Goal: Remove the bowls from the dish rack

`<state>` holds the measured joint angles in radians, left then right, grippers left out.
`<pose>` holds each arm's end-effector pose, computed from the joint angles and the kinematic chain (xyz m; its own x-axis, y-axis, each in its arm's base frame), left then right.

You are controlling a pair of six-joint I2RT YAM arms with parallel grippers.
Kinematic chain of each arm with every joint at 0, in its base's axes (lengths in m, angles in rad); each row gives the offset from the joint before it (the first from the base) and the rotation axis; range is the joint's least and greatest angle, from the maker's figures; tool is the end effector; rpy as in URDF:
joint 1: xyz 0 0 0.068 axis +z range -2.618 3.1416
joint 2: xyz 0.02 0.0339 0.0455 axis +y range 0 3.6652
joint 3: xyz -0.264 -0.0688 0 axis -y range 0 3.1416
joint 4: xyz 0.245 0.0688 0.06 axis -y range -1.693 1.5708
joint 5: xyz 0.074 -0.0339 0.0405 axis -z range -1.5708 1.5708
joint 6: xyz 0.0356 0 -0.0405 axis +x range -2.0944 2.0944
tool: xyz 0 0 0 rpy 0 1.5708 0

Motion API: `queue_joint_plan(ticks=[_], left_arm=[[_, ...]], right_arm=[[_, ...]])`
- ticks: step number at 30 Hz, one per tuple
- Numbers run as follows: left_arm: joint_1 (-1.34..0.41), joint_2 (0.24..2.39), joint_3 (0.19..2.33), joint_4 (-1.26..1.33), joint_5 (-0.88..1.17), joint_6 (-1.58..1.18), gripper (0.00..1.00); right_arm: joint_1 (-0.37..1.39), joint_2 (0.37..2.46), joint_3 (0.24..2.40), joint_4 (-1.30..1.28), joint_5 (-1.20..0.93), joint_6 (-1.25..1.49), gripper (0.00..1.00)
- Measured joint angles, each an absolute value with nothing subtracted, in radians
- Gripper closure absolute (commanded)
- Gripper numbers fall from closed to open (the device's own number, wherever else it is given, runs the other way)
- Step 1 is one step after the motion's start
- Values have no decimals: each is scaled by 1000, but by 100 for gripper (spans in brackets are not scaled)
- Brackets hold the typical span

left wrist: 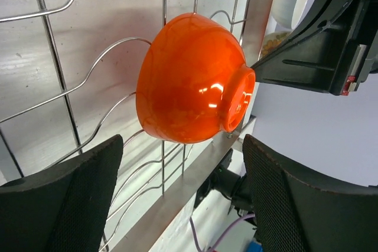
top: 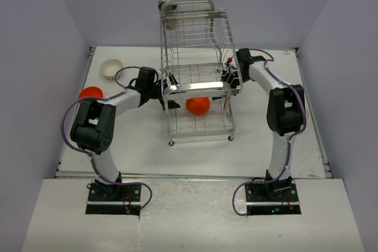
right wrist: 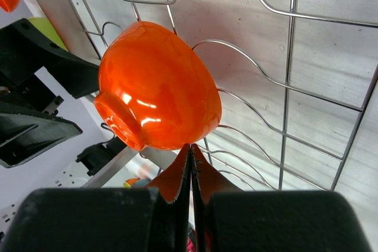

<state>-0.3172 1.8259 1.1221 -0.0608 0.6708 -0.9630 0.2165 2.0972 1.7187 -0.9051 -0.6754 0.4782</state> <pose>0.3596 -0.1413 0.1856 -0.9260 -0.3728 -0.0589 -0.1570 0.5224 -0.8381 0.4165 0.1144 0.2094 -0.9883 0.1504 0.0244 0.1286 0.7378 0.6627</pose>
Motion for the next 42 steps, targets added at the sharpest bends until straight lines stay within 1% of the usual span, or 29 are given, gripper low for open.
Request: queue_joint_plan(ticks=[2,7,14,27,42], left_arm=[[-323,1799,1074,-4,654,-990,15],[-352,1737,954,164,609,-1070,14],[-411,1736,888,326,536,-1125,14],[-432,1695,888,297,333,-1076,13],[-469,1740,907,290,309,-1061,12]], right_arm=[[215,2101,1721,-905,-676,478,100],[215,2101,1728,-905,-677,478,100],[213,2101,1729,-905,-684,479,100],[213,2101,1729,-905,-699,479,100],[208,2101,1736,-905,-699,479,100]])
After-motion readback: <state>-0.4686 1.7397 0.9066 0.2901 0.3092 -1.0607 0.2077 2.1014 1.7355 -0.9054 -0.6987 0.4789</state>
